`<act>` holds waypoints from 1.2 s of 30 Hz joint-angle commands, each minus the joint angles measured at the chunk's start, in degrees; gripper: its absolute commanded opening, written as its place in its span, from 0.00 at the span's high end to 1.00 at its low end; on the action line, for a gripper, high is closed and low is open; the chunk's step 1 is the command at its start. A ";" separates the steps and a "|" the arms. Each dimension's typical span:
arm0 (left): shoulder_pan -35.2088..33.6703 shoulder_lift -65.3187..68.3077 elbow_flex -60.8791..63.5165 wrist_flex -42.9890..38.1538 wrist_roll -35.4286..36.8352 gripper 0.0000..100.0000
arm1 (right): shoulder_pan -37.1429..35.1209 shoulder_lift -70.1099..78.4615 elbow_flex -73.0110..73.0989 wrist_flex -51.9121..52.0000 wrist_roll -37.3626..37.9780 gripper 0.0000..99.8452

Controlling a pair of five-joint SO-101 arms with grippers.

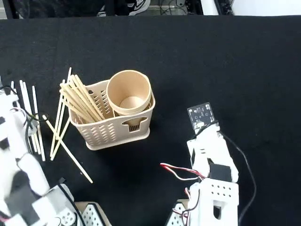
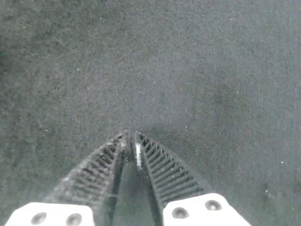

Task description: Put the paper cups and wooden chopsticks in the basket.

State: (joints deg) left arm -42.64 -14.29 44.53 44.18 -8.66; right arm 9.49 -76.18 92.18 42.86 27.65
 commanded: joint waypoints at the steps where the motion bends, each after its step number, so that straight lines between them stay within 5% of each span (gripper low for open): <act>1: -0.75 10.37 -6.55 -2.81 -0.62 0.79 | 0.53 -0.75 -0.22 -0.62 0.44 0.99; 8: -0.66 21.10 -11.91 -2.81 -0.62 0.80 | 0.44 -0.75 -0.22 -0.62 0.44 0.99; 14: -0.40 22.95 -12.44 -2.99 -0.62 0.97 | 0.44 -0.75 -0.22 -0.62 0.44 0.99; 25: -0.48 22.15 -11.82 -2.73 -0.18 0.97 | 0.53 -0.75 -0.22 -0.62 0.44 0.99; 30: -0.31 13.27 -9.45 0.18 -0.26 0.97 | 0.44 -0.75 -0.22 -0.70 0.44 0.99; 36: 2.51 -12.84 2.33 0.35 -0.26 0.97 | 0.44 -0.75 -0.22 -0.70 0.44 0.99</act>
State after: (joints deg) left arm -42.46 -8.40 40.66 44.26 -8.84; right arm 9.49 -76.18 92.18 42.86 27.65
